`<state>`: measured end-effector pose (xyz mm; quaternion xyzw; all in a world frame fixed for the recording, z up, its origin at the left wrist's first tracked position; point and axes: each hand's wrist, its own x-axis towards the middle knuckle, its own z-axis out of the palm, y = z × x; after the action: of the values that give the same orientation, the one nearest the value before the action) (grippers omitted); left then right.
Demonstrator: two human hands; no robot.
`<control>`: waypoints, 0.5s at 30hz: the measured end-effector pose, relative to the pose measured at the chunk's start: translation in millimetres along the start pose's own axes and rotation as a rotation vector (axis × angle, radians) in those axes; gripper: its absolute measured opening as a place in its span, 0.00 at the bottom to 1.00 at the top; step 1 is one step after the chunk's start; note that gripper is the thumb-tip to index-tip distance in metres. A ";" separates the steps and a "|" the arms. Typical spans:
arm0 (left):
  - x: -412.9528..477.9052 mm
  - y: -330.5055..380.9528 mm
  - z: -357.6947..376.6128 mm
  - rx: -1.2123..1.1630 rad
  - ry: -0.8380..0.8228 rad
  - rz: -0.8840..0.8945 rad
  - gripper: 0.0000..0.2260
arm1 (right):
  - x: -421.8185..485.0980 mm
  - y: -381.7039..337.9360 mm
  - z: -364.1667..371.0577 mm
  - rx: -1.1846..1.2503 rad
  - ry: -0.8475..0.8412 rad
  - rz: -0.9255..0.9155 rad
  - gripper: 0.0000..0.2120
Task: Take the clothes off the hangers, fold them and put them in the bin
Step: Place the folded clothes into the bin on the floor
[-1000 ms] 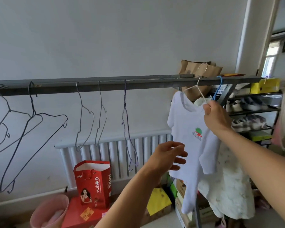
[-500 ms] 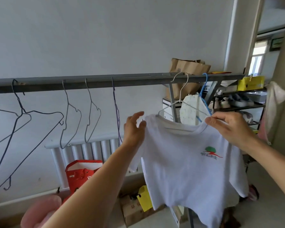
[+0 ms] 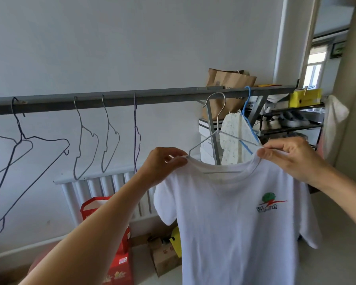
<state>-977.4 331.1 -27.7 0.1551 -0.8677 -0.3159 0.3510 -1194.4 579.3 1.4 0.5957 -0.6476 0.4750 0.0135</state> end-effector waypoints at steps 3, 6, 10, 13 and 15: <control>-5.8 0.9 -4.7 0.051 0.008 0.041 0.05 | -0.4 0.2 1.9 -0.019 -0.015 -0.021 0.13; -10.2 4.3 -9.1 0.014 0.071 0.009 0.05 | 1.2 2.1 3.6 -0.039 -0.041 -0.031 0.17; -9.0 19.0 -14.5 -0.134 0.209 -0.002 0.05 | 3.4 -4.9 14.9 -0.041 -0.168 0.034 0.21; -7.1 35.5 -9.0 -0.171 0.213 0.043 0.08 | 6.2 -15.7 26.3 0.024 -0.090 0.022 0.20; -6.9 40.1 -2.4 -0.099 0.210 0.068 0.10 | 8.1 -20.2 33.2 0.052 -0.020 -0.014 0.12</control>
<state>-972.8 363.5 -3.6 0.1402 -0.8144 -0.3282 0.4576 -1162.8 555.5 0.0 0.6053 -0.6309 0.4854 -0.0050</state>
